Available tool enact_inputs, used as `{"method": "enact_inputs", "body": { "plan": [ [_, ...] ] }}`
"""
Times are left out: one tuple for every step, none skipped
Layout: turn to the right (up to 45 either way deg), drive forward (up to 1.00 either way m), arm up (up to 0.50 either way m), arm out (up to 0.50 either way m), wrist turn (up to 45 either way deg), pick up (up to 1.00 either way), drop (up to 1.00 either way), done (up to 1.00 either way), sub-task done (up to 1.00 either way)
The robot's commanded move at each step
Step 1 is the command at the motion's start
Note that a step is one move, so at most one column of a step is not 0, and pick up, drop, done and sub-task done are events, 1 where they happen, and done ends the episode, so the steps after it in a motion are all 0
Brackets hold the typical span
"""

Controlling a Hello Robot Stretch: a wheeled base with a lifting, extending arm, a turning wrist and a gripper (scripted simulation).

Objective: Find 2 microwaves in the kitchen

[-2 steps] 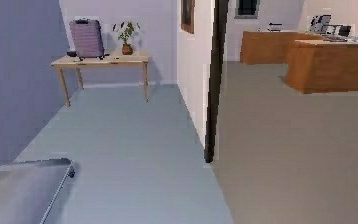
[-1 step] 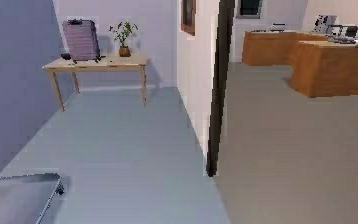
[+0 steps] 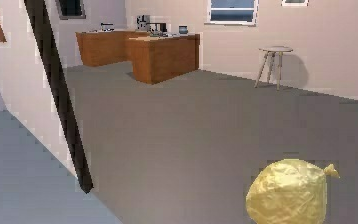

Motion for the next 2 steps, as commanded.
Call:
{"method": "enact_inputs", "body": {
  "plan": [
    [0.0, 0.75, 0.00, 0.00, 0.0, 0.00, 0.00, 0.00, 0.00],
    [3.0, 0.00, 0.00, 0.00, 0.0, 0.00, 0.00, 0.00, 0.00]
  ]
}}
